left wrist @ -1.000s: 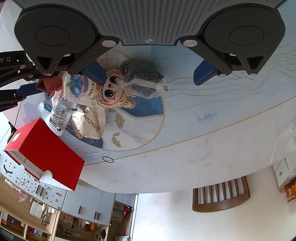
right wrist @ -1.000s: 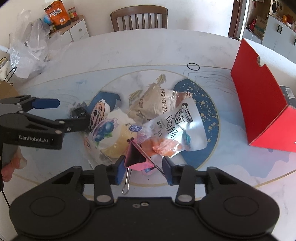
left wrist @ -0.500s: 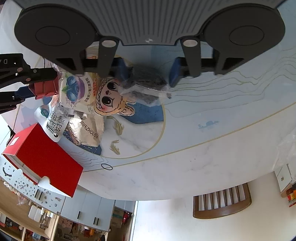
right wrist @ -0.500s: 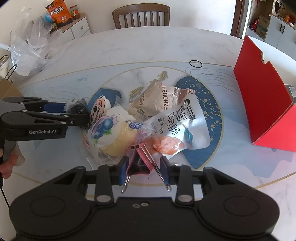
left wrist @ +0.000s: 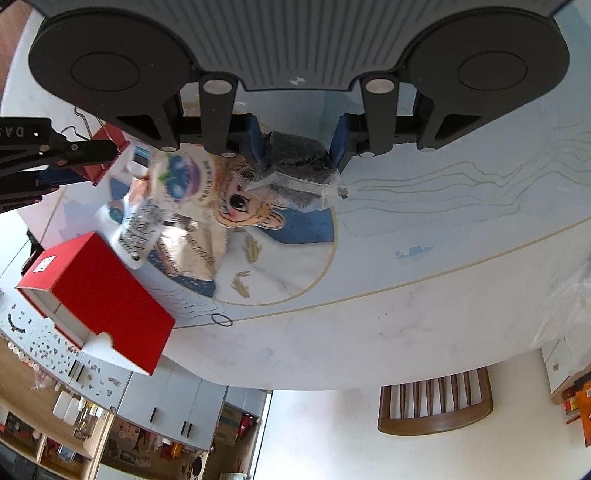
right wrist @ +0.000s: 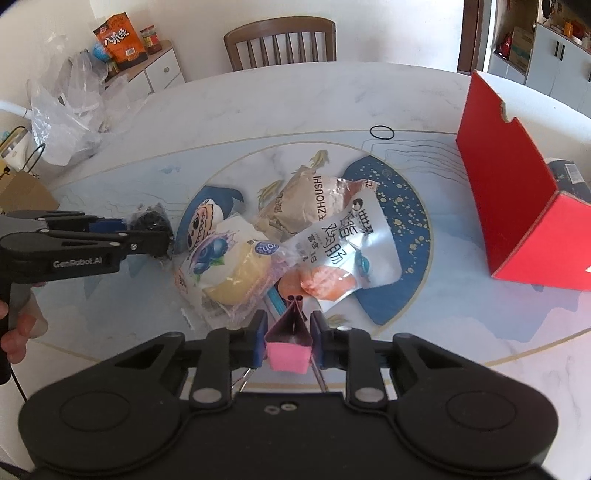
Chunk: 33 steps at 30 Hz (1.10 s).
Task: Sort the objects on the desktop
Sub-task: 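Grasp the black seed bag with left gripper while right grasps pink binder clip, then carry the seed bag and binder clip over the red box with both grippers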
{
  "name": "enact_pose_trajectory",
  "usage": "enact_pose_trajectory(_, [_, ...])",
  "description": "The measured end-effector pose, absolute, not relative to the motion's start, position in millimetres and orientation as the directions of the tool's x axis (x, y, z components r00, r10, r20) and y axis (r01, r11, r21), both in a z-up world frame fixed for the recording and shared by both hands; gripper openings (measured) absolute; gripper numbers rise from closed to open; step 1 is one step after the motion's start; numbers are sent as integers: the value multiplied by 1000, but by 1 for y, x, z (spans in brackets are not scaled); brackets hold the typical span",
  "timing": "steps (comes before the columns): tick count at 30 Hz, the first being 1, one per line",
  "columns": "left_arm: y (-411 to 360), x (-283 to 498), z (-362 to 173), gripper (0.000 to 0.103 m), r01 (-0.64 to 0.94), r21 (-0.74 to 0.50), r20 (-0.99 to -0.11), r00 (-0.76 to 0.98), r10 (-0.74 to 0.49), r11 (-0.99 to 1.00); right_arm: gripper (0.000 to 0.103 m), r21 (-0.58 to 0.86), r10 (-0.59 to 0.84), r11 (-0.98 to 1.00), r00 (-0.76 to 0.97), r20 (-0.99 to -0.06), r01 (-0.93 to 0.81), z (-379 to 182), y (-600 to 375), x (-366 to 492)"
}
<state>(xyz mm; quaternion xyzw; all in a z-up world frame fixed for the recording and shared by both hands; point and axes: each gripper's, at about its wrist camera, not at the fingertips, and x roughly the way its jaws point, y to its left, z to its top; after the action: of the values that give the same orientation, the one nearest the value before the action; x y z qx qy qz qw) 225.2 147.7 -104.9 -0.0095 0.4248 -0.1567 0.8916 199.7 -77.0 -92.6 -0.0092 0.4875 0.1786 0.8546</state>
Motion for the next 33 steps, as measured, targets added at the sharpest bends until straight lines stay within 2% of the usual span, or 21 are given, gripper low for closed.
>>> enact_pose_trajectory(8, [139,199,-93,36,271,-218,-759,557,-337,938,24,175,305,938,478,-823,-298,-78,-96,190])
enact_pose_trajectory(19, [103,176,-80,36,343,-250,-762,507,-403,905,24,169,306,938,498,-812,-301,-56,-122,182])
enact_pose_trajectory(33, [35,177,-58,36,420,-216,-745,513,-427,882,24,189,305,947,537,-787,-260,-36,-184,180])
